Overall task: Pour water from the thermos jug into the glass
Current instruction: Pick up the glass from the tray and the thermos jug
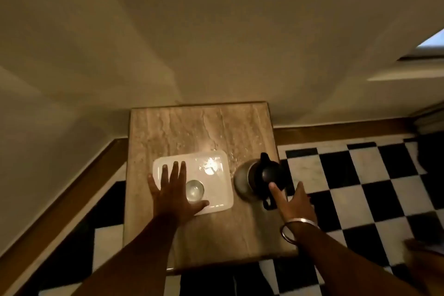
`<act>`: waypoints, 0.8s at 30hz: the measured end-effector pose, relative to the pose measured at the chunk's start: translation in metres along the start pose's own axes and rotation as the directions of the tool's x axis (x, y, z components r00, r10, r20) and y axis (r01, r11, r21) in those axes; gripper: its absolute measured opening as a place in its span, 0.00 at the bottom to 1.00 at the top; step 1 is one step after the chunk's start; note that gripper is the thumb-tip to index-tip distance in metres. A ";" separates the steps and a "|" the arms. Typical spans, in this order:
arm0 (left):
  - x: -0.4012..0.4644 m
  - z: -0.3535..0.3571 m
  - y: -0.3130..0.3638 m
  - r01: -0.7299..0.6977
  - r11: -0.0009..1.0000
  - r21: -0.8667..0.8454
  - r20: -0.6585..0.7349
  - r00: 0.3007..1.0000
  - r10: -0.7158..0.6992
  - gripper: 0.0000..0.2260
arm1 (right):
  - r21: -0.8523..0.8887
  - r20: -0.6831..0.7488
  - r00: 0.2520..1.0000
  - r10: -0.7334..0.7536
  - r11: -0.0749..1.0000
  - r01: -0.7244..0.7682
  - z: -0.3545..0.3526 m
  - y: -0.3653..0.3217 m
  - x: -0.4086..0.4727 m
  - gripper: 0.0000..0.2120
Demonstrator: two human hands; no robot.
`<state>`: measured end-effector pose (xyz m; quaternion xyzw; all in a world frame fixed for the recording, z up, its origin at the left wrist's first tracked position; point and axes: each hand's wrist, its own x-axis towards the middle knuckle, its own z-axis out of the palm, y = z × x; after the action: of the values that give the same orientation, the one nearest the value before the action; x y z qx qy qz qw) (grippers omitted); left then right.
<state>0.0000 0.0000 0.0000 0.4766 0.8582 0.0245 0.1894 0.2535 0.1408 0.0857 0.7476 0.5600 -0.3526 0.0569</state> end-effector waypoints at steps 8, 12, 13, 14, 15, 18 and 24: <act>0.006 0.058 0.011 0.198 0.951 -0.236 0.039 0.980 -0.194 0.50 | 0.497 0.037 0.959 0.281 0.827 -0.262 0.056 -0.010 0.020 0.29; 0.013 0.071 0.017 0.209 0.906 -0.368 -0.053 0.968 -0.244 0.40 | 0.595 -0.005 0.947 0.320 0.763 -0.254 0.069 -0.007 0.022 0.29; 0.015 0.072 0.019 0.221 0.888 -0.403 -0.055 0.963 -0.265 0.39 | 0.618 -0.006 0.949 0.314 0.747 -0.244 0.069 -0.008 0.023 0.29; 0.017 0.073 0.020 0.236 0.865 -0.443 -0.047 0.957 -0.285 0.39 | 0.641 -0.007 0.951 0.310 0.731 -0.234 0.070 -0.007 0.025 0.28; 0.018 0.075 0.022 0.255 0.833 -0.490 -0.026 0.952 -0.306 0.40 | 0.654 -0.021 0.951 0.309 0.724 -0.221 0.070 -0.007 0.028 0.28; 0.016 0.077 0.024 0.267 0.756 -0.598 0.015 0.946 -0.322 0.40 | 0.645 -0.060 0.952 0.300 0.739 -0.192 0.067 -0.005 0.037 0.26; 0.015 0.067 0.019 0.240 0.751 -0.615 -0.024 0.946 -0.322 0.37 | 0.554 -0.092 0.983 0.159 0.828 -0.082 0.038 -0.004 0.063 0.37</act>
<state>0.0317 0.0131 -0.0628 0.2536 0.8772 0.2991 0.2771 0.2402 0.1742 0.0210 0.7884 0.3897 -0.4426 -0.1748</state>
